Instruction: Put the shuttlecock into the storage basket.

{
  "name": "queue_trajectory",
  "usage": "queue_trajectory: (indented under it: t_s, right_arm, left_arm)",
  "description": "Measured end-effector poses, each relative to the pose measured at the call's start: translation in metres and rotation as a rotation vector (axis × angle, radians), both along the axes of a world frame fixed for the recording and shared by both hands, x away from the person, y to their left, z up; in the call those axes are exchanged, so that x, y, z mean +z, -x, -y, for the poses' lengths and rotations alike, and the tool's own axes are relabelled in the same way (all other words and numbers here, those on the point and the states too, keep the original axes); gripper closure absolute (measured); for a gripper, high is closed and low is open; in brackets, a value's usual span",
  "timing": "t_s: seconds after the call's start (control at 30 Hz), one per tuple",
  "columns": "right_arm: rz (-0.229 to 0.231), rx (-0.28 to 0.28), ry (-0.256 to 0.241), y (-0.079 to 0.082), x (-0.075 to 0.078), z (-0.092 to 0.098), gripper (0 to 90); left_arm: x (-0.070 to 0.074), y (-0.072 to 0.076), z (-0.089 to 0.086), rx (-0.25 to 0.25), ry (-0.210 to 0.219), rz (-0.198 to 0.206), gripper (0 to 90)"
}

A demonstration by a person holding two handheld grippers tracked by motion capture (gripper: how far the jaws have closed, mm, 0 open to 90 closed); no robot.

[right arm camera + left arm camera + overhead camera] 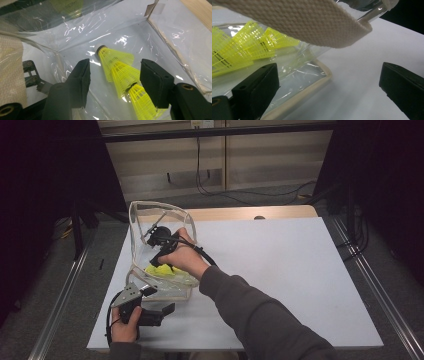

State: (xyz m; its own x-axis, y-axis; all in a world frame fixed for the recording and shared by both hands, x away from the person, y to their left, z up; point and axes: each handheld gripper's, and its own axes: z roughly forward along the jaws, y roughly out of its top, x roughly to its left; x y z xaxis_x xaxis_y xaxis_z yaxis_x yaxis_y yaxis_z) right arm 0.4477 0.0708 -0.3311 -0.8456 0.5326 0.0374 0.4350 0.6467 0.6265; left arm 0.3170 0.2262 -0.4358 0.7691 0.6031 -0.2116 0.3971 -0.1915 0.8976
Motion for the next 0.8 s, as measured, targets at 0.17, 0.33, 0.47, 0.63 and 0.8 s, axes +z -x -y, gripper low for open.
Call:
queue_trajectory:
  t_s: [0.17,0.33,0.47,0.63,0.8]
  right_arm:
    - [0.009,0.009,-0.016,0.004,0.005,0.005,38.1]
    - [-0.005,0.015,-0.026,0.007,0.007,0.013,34.7]
    - [-0.004,0.014,-0.039,0.009,0.01,0.019,32.9]
    - [-0.013,0.013,-0.053,0.01,0.014,0.025,29.4]
    - [-0.022,0.016,-0.072,0.012,0.016,0.03,26.3]
  left_arm:
    - [0.0,0.0,0.0,-0.001,-0.004,-0.001,2.6]
    - [0.0,0.0,0.002,0.017,-0.013,0.004,2.6]
    - [0.0,0.0,0.002,0.009,-0.025,0.006,2.6]
    - [0.0,0.0,0.002,-0.004,-0.007,0.002,2.6]
    - [0.001,0.0,0.003,-0.006,-0.01,0.003,2.6]
